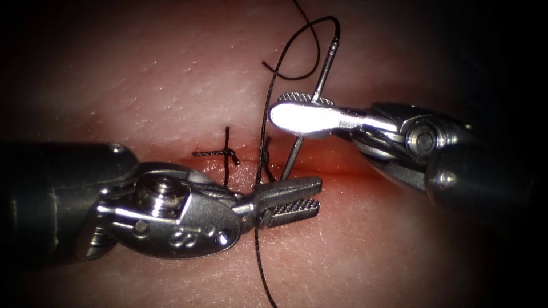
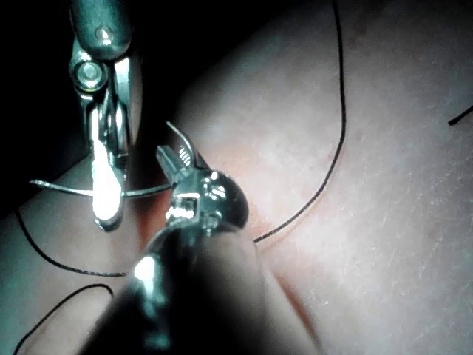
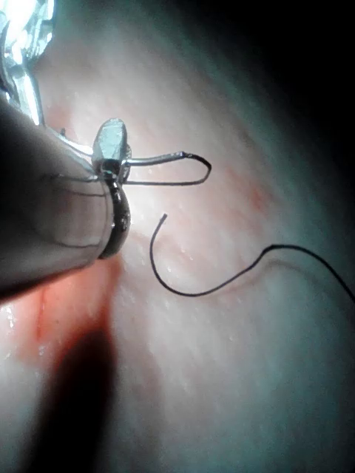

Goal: Wound Closure
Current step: Pass the needle from the left to the right gripper

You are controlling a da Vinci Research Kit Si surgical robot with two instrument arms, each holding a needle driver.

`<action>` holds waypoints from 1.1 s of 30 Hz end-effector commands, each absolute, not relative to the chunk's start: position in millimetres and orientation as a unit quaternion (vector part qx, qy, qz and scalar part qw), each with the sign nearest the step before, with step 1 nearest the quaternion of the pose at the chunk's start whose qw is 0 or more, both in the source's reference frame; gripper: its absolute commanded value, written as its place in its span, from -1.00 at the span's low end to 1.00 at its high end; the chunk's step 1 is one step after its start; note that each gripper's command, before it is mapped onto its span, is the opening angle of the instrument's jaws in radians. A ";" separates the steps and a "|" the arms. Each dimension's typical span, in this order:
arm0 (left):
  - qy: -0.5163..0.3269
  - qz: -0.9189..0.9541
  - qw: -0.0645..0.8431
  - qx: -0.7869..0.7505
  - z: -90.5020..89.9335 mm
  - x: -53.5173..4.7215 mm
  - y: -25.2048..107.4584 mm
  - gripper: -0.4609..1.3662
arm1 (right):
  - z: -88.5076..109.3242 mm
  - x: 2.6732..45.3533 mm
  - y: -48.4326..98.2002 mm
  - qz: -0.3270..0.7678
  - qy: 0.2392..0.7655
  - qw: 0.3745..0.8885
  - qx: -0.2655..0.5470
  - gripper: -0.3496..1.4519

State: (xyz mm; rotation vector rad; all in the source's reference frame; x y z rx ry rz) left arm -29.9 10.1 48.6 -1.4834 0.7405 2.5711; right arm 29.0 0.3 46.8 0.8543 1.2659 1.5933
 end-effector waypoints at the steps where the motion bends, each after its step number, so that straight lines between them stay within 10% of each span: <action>1: 0.240 0.840 0.041 -0.484 48.6 -29.9 10.1 -0.88 | 46.8 29.0 0.5 0.648 0.506 0.452 0.346 -1.00; 12: 0.231 0.838 0.059 -0.491 48.6 -30.1 10.3 -0.88 | 46.7 29.0 1.0 0.673 0.485 0.456 0.324 -1.00; 19: 0.191 0.830 0.122 -0.510 48.6 -30.1 10.7 0.70 | 46.9 28.8 1.0 0.673 0.485 0.456 0.324 -1.00; 33: 0.152 0.820 0.148 -0.532 48.5 -29.5 10.5 0.56 | 47.1 28.3 1.3 0.672 0.485 0.456 0.324 -1.00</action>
